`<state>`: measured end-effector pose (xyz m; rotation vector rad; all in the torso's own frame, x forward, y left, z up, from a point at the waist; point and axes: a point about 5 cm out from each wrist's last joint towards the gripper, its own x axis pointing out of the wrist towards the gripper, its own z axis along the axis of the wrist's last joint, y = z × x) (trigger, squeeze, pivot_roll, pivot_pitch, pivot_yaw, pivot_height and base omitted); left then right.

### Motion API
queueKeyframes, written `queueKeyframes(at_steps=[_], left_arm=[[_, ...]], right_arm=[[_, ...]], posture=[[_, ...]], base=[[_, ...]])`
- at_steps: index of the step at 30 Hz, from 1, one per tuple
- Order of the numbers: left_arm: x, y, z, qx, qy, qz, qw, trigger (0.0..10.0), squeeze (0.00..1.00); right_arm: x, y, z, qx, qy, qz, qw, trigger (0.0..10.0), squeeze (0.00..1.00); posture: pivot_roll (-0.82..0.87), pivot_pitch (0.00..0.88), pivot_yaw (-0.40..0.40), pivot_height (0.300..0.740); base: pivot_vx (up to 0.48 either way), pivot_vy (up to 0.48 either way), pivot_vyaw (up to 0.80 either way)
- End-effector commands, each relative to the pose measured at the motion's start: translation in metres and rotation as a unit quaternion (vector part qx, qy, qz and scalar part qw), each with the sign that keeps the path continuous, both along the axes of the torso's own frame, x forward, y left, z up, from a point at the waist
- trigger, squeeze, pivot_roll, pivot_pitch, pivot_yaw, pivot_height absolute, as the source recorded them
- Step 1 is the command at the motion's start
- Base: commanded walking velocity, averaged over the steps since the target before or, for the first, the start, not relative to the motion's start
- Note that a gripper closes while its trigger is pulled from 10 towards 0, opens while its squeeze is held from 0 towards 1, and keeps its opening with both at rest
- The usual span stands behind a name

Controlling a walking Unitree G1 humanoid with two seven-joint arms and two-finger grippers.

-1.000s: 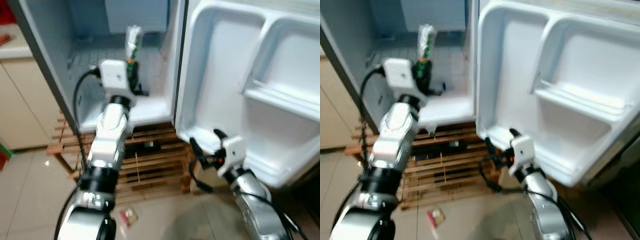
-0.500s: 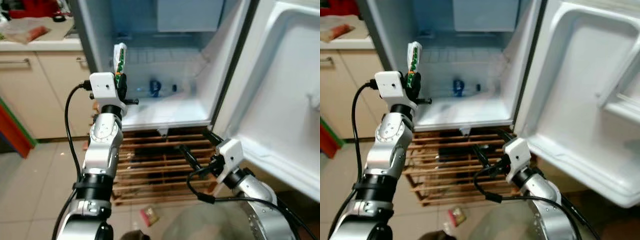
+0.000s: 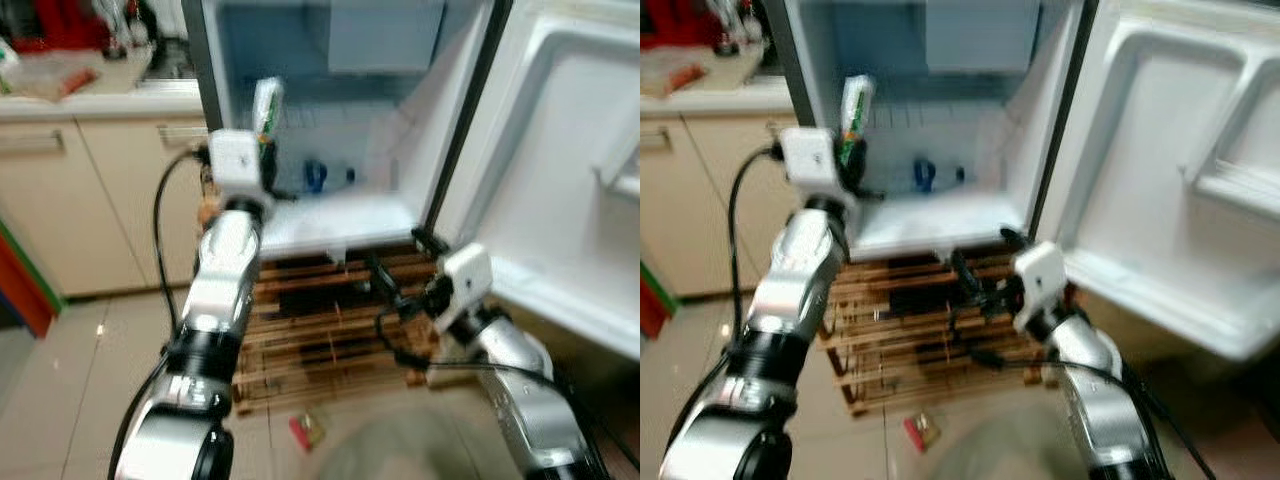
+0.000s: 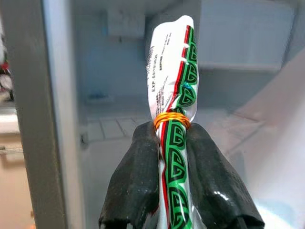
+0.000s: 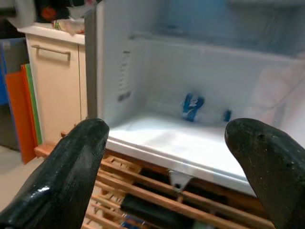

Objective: Restocking fridge

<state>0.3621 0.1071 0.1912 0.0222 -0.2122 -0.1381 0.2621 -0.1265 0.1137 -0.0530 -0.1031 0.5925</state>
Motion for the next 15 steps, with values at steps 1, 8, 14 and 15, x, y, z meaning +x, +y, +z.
queueKeyframes(at_steps=[1,8,14,15], left_arm=[[0.004,-0.012,0.009,0.015,-0.009,-0.02,1.0,10.0,0.0],[0.011,-0.029,0.01,0.029,0.014,-0.041,0.999,10.0,0.0],[0.014,-0.044,0.012,0.026,0.031,-0.034,0.999,10.0,0.0],[0.015,-0.043,0.011,0.02,0.038,-0.02,0.999,10.0,0.0]], right_arm=[[0.002,-0.004,0.005,-0.006,-0.009,-0.01,1.0,10.0,0.0],[0.001,0.0,0.004,-0.003,-0.006,-0.007,1.0,10.0,0.0],[0.0,0.006,0.003,0.0,-0.003,0.0,1.0,10.0,0.0],[0.0,0.007,0.003,0.0,-0.002,0.002,1.0,10.0,0.0]], posture=[[-0.06,0.0,-0.01,0.74],[-0.06,0.0,-0.002,0.74],[-0.06,0.0,0.004,0.74],[-0.06,0.0,0.005,0.74]], base=[[0.48,0.0,0.0],[0.48,0.0,0.0],[0.46,0.0,0.0],[0.0,0.0,0.0]])
